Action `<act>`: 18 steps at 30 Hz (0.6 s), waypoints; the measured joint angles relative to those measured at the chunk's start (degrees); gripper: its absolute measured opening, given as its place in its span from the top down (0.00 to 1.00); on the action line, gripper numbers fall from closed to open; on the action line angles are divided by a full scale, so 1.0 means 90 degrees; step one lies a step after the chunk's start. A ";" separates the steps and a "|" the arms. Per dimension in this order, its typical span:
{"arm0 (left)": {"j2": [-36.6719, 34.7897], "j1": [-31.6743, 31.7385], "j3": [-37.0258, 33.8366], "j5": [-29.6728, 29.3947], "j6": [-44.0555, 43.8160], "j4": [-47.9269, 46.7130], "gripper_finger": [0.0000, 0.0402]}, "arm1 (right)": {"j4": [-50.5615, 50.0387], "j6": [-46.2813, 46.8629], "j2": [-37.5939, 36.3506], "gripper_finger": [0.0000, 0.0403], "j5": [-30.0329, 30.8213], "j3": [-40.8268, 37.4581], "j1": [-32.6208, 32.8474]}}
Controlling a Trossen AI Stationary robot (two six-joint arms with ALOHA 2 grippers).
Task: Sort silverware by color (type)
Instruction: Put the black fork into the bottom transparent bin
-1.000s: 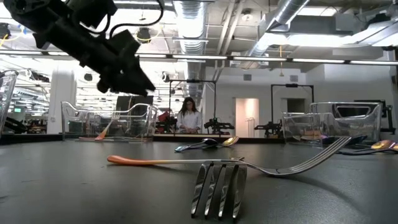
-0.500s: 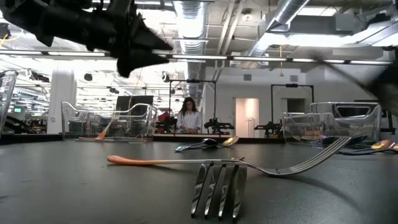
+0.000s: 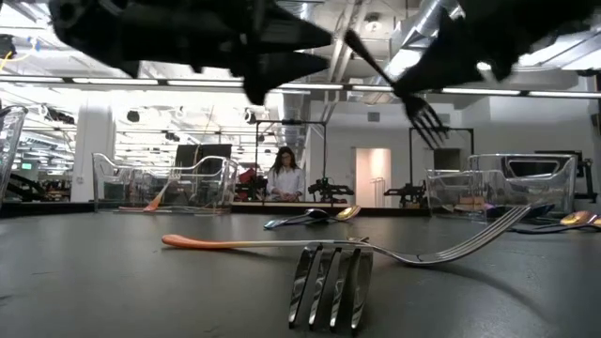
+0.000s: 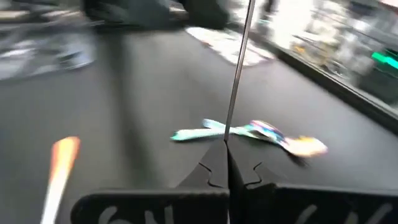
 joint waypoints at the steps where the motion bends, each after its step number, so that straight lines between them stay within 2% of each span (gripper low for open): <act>1: 0.0106 -0.0004 0.0124 0.0025 0.0097 -0.0022 0.53 | 0.0310 -0.0451 -0.0005 0.99 -0.0230 0.0000 -0.0049; 3: 0.0260 -0.0004 0.0361 0.0028 0.0225 -0.0121 0.53 | 0.0660 -0.0949 -0.0005 1.00 -0.0568 0.0002 -0.0119; 10: 0.0213 0.0006 0.0547 0.0069 0.0718 -0.0472 0.55 | 0.0734 -0.1167 -0.0008 1.00 -0.0600 0.0002 -0.0131; 18: 0.0206 0.0107 0.0547 0.0139 0.0871 -0.0544 0.66 | 0.0889 -0.1947 -0.0008 1.00 -0.0505 0.0002 -0.0178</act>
